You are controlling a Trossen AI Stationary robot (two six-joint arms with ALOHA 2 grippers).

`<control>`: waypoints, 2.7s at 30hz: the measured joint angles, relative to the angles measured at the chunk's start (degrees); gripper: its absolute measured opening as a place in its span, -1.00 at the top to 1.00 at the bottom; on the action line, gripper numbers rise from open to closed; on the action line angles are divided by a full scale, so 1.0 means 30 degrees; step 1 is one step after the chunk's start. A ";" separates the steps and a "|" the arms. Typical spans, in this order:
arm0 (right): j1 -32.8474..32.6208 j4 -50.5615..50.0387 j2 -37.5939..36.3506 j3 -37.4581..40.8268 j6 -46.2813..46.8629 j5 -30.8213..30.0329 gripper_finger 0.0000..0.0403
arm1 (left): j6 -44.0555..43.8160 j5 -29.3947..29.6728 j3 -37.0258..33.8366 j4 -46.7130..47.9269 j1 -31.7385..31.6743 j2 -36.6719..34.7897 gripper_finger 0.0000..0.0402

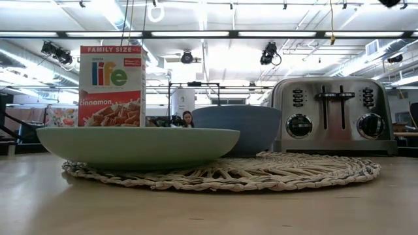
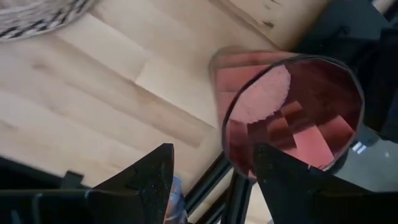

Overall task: Arrange a breakfast setting
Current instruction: Move the pink glass of milk to the middle right of the table

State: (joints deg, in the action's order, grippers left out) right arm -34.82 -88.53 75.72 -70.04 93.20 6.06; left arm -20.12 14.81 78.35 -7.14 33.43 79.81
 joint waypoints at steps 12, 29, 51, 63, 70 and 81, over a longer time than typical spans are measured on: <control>0.1358 0.3187 0.0007 0.3119 -0.0473 0.0454 0.17 | -0.3415 -0.0045 -0.0004 -0.1680 0.0117 -0.0276 0.50; 0.1655 0.2076 0.0007 0.3285 -0.1854 -0.0724 0.92 | 0.0222 -0.1136 0.0007 -0.3854 -0.0172 -0.0668 0.50; 0.4772 -0.0001 0.0000 -0.2489 -1.2943 -0.2371 0.94 | 0.2637 -0.1674 0.0000 -0.1986 -0.0299 -0.1894 0.50; 0.5286 0.3180 0.0044 -0.1206 -3.1733 -0.3218 0.93 | 0.2629 -0.1666 0.0000 -0.1201 -0.1153 -0.1894 0.50; 0.5669 0.3788 0.0036 0.0631 -3.5045 -0.4636 0.94 | 0.2629 -0.1661 0.0000 -0.1044 -0.1574 -0.1887 0.50; 0.6595 0.4739 0.0022 0.2406 -3.7312 -0.5312 0.94 | 0.2425 -0.1654 0.0000 -0.0478 -0.2743 -0.1872 0.50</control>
State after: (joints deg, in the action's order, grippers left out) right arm -15.03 -74.31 75.79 -62.82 -18.74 -9.88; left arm -12.84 9.85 78.35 -8.58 25.20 74.19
